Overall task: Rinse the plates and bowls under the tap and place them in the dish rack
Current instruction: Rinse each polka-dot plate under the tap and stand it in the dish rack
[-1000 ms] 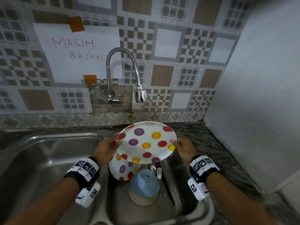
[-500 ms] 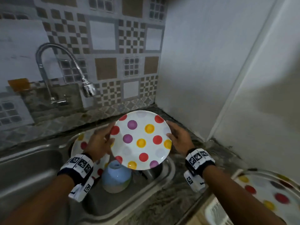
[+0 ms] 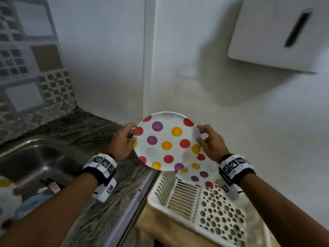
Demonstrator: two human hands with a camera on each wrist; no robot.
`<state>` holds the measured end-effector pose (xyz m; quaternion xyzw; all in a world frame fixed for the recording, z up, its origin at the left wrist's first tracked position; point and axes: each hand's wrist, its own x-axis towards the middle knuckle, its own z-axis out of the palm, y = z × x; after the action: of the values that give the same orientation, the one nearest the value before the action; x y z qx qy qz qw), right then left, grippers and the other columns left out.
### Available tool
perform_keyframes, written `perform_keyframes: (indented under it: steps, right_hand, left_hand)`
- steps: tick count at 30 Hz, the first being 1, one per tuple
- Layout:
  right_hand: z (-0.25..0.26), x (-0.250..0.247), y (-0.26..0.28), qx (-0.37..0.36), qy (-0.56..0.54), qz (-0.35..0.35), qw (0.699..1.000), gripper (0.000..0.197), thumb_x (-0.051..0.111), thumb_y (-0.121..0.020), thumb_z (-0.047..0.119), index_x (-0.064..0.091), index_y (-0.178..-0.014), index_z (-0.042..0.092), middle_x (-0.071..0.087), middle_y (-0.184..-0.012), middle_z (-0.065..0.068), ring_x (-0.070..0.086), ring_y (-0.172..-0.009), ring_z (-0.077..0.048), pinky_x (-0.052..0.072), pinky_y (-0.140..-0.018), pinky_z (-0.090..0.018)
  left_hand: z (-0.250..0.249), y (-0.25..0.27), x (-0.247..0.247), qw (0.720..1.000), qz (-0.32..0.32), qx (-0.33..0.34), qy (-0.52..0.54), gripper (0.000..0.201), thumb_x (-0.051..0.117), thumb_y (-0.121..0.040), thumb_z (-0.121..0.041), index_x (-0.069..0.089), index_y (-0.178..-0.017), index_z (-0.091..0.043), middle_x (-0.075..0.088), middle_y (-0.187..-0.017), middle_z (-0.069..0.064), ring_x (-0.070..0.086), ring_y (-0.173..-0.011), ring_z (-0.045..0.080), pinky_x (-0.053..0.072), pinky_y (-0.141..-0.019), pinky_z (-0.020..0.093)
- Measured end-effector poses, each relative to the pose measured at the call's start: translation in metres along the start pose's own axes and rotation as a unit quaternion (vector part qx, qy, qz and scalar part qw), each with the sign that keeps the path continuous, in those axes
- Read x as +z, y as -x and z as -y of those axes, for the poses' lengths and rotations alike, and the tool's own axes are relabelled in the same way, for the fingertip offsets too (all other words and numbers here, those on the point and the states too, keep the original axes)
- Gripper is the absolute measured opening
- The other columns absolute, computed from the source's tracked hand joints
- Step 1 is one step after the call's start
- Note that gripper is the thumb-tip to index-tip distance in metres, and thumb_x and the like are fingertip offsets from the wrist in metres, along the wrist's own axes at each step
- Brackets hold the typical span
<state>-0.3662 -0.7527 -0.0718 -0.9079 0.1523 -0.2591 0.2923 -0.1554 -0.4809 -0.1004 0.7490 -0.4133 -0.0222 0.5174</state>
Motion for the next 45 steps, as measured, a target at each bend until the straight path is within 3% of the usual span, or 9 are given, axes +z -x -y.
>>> perform_keyframes:
  steps: [2, 4, 8, 15, 18, 26, 34, 41, 45]
  right_hand:
    - [-0.025, -0.019, 0.019, 0.023, 0.016, -0.011, 1.000, 0.025, 0.056, -0.093, 0.029, 0.048, -0.116, 0.033, 0.061, -0.108, 0.012, 0.059, -0.066, 0.009, 0.047, -0.067, -0.010]
    - [-0.047, -0.031, 0.039, 0.043, 0.033, -0.012, 0.998, 0.023, 0.054, -0.094, 0.030, 0.046, -0.114, 0.036, 0.062, -0.112, 0.011, 0.061, -0.076, 0.000, 0.052, -0.077, -0.024]
    - [-0.082, -0.040, 0.075, 0.093, 0.031, 0.016, 0.995, 0.020, 0.048, -0.095, 0.035, 0.043, -0.113, 0.043, 0.061, -0.114, 0.012, 0.065, -0.078, -0.012, 0.056, -0.069, -0.037]
    - [-0.125, -0.029, 0.112, 0.158, 0.053, 0.049, 0.985, 0.027, 0.044, -0.097, 0.030, 0.046, -0.124, 0.025, 0.064, -0.114, 0.002, 0.064, -0.089, -0.016, 0.052, -0.083, -0.036]
    - [-0.139, -0.022, 0.117, 0.171, 0.061, 0.069, 0.981, 0.029, 0.043, -0.097, 0.030, 0.045, -0.126, 0.024, 0.062, -0.116, 0.000, 0.063, -0.091, -0.017, 0.051, -0.085, -0.036]
    - [-0.149, 0.000, 0.122, 0.148, 0.053, 0.100, 0.983, 0.031, 0.039, -0.099, 0.032, 0.043, -0.130, 0.025, 0.056, -0.127, -0.001, 0.065, -0.092, -0.017, 0.052, -0.082, -0.031]
    - [-0.139, -0.002, 0.119, 0.104, 0.089, 0.116, 0.984, 0.031, 0.042, -0.098, 0.030, 0.045, -0.129, 0.025, 0.061, -0.121, -0.001, 0.064, -0.098, -0.020, 0.049, -0.081, -0.029]
    - [-0.143, -0.007, 0.108, 0.135, 0.078, 0.075, 0.985, 0.034, 0.042, -0.098, 0.027, 0.043, -0.132, 0.032, 0.058, -0.125, 0.000, 0.061, -0.100, -0.017, 0.052, -0.088, -0.035]
    - [-0.143, -0.004, 0.110, 0.131, 0.077, 0.096, 0.984, 0.032, 0.043, -0.098, 0.024, 0.045, -0.130, 0.031, 0.058, -0.123, 0.002, 0.057, -0.092, -0.005, 0.046, -0.080, -0.017]
  left_hand:
    - [-0.010, -0.011, 0.039, 1.000, 0.025, -0.001, -0.007, 0.038, 0.056, -0.085, -0.005, 0.049, -0.111, -0.031, 0.069, -0.102, 0.001, 0.067, -0.094, 0.021, 0.056, -0.081, 0.038]
    - [-0.008, -0.020, 0.070, 0.999, 0.046, 0.004, -0.011, 0.038, 0.056, -0.084, 0.001, 0.048, -0.106, -0.030, 0.067, -0.101, 0.003, 0.066, -0.093, 0.021, 0.055, -0.079, 0.034]
    - [0.001, -0.031, 0.120, 0.995, 0.098, 0.006, -0.005, 0.032, 0.057, -0.085, -0.001, 0.051, -0.101, -0.028, 0.064, -0.093, -0.004, 0.064, -0.083, 0.013, 0.055, -0.072, 0.036]
    - [0.021, -0.030, 0.185, 0.990, 0.134, -0.038, -0.030, 0.027, 0.052, -0.083, 0.003, 0.054, -0.092, -0.022, 0.064, -0.080, -0.001, 0.058, -0.073, 0.025, 0.049, -0.069, 0.044]
    - [0.021, -0.026, 0.201, 0.989, 0.094, -0.055, -0.101, 0.026, 0.054, -0.084, 0.007, 0.057, -0.099, -0.014, 0.062, -0.084, -0.003, 0.059, -0.075, 0.015, 0.049, -0.070, 0.029]
    - [0.043, -0.023, 0.215, 0.980, 0.105, -0.095, -0.137, 0.033, 0.056, -0.084, 0.003, 0.052, -0.094, -0.028, 0.063, -0.086, -0.005, 0.060, -0.079, 0.018, 0.050, -0.076, 0.033]
    - [0.052, -0.033, 0.214, 0.957, 0.122, -0.193, -0.178, 0.007, 0.055, -0.083, -0.004, 0.050, -0.085, -0.008, 0.057, -0.077, 0.012, 0.049, -0.070, 0.026, 0.036, -0.066, 0.030]
    - [0.041, -0.026, 0.208, 0.975, 0.110, -0.122, -0.151, 0.017, 0.055, -0.083, 0.000, 0.053, -0.078, -0.017, 0.063, -0.076, 0.001, 0.061, -0.074, 0.023, 0.044, -0.064, 0.027]
    - [0.038, -0.020, 0.204, 0.974, 0.132, -0.120, -0.138, 0.028, 0.054, -0.084, 0.005, 0.049, -0.077, -0.021, 0.056, -0.072, -0.004, 0.055, -0.072, 0.017, 0.039, -0.056, 0.018]
